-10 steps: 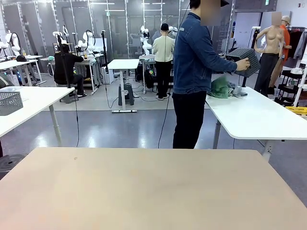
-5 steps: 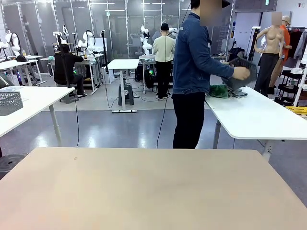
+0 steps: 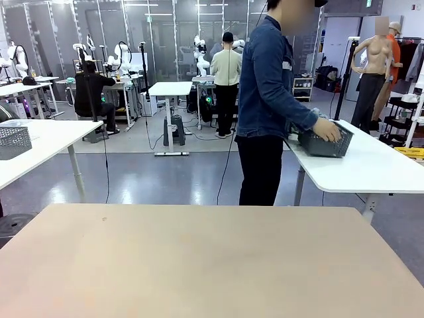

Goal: Fold the towels and place them in the basket.
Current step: When a person lays out a Towel with hook on the table, fold it in half twice.

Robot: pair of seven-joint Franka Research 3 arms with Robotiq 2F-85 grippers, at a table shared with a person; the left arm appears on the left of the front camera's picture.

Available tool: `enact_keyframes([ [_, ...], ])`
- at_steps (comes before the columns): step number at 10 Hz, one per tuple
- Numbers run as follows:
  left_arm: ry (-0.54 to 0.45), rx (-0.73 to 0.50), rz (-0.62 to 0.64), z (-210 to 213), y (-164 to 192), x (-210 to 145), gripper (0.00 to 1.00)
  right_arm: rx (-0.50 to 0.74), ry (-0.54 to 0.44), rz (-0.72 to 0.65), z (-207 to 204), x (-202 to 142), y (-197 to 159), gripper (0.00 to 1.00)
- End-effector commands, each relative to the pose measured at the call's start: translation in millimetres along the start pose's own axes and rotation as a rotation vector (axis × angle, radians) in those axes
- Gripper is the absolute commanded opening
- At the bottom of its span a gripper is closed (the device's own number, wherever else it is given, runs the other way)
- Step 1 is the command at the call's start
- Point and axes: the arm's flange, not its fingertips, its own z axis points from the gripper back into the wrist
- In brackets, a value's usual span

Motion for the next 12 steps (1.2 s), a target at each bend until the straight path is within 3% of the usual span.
enact_keyframes([
  [1,-0.002,-0.002,-0.005,-0.4,-0.5,1.1,1.00,-0.001,-0.003,0.001,1.4,0.3,0.0,1.00],
  [12,-0.002,-0.002,-0.005,-0.4,-0.5,1.1,1.00,-0.001,-0.003,0.001,1.4,0.3,0.0,1.00],
])
